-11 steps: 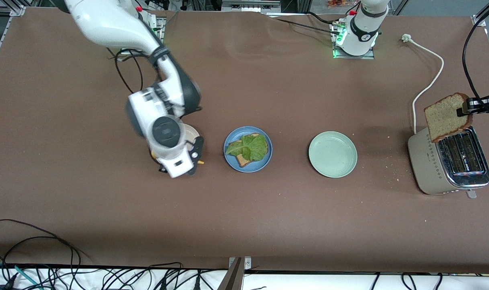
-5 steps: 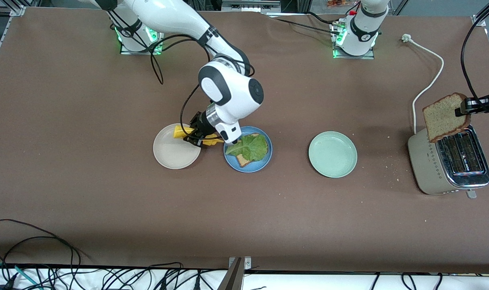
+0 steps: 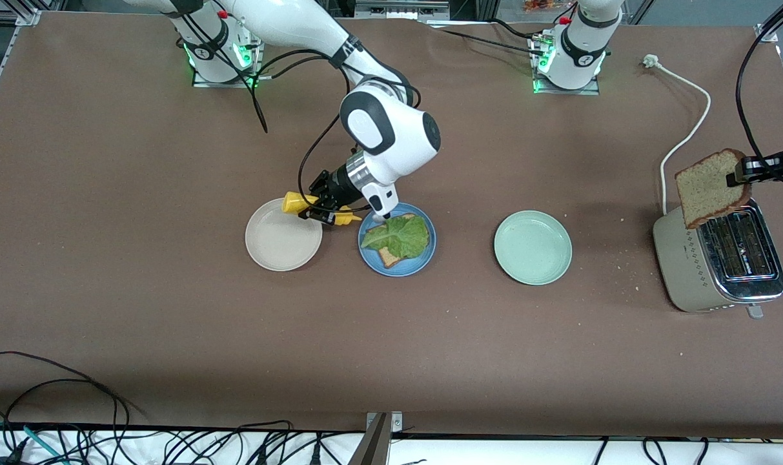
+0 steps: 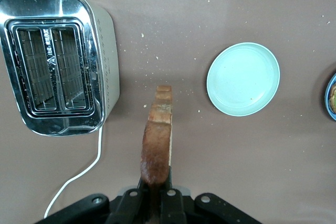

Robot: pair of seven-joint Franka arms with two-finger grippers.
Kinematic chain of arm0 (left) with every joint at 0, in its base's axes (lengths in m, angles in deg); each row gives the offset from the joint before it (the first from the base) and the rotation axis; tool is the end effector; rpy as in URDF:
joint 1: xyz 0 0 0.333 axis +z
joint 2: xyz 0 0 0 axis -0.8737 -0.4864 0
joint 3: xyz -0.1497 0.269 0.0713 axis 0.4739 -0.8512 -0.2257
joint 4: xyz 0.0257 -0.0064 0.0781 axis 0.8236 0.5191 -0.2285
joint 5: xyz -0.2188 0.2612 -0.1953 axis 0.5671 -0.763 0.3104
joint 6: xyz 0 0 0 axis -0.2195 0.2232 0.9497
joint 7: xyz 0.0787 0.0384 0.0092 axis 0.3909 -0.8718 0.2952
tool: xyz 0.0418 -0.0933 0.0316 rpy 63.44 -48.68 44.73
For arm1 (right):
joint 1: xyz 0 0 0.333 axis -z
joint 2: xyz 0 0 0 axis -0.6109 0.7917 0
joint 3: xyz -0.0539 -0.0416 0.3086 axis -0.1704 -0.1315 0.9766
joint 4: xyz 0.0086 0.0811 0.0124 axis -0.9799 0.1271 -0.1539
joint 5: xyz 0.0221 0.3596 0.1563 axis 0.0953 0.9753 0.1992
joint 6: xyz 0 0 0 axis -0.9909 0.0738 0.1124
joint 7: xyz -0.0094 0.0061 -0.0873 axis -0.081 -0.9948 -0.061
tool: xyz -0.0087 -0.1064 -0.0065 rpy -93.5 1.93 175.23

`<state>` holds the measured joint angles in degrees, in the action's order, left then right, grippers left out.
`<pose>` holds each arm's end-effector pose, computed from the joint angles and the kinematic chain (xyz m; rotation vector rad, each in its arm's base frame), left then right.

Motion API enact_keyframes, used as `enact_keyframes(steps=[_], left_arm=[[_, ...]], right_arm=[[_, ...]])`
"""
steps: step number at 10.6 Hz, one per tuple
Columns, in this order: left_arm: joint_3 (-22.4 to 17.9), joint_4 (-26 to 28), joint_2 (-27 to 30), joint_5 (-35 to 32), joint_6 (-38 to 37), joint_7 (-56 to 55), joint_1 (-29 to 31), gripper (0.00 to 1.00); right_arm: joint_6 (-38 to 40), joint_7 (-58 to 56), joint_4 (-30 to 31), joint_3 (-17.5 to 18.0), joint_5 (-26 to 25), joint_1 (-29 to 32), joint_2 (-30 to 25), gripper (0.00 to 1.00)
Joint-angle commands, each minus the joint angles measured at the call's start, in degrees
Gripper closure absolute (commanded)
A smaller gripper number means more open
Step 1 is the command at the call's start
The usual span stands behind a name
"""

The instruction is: Make sandwich in blue plate with both arms

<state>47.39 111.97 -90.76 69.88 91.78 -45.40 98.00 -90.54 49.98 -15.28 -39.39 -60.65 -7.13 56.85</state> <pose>0.5903 0.0820 0.5729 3.0501 0.0902 -0.3070 0.5113 0.4702 0.2939 1.6259 1.6270 -0.5328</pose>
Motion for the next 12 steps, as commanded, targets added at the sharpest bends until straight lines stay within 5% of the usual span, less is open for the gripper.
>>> enact_keyframes(steps=[1, 5, 8, 10, 12], left_arm=[[0.28, 1.15, 1.51, 1.11, -0.23, -0.69, 0.42, 1.00], [0.28, 1.24, 1.51, 1.11, -0.23, -0.78, 0.42, 1.00], [2.11, 1.07, 1.24, 3.55, -0.15, -5.23, 0.34, 1.00], [5.36, 1.07, 0.11, 4.71, 0.38, -12.43, -1.06, 1.00], [5.64, 0.63, -1.39, 7.15, 2.04, -20.69, -5.97, 1.00]], right_arm=[[2.41, 0.60, 0.22, -0.62, -2.78, -2.14, 0.06, 1.00], [2.42, -0.36, -0.83, -1.49, -1.13, 0.03, -0.46, 1.00], [1.81, -0.54, -4.77, -1.23, 11.84, 7.41, -2.40, 1.00], [-0.82, -2.63, -8.30, -1.05, 27.82, 16.88, -2.49, 1.00], [-3.63, -9.56, -8.48, -1.05, 38.56, 24.19, -2.84, 1.00]])
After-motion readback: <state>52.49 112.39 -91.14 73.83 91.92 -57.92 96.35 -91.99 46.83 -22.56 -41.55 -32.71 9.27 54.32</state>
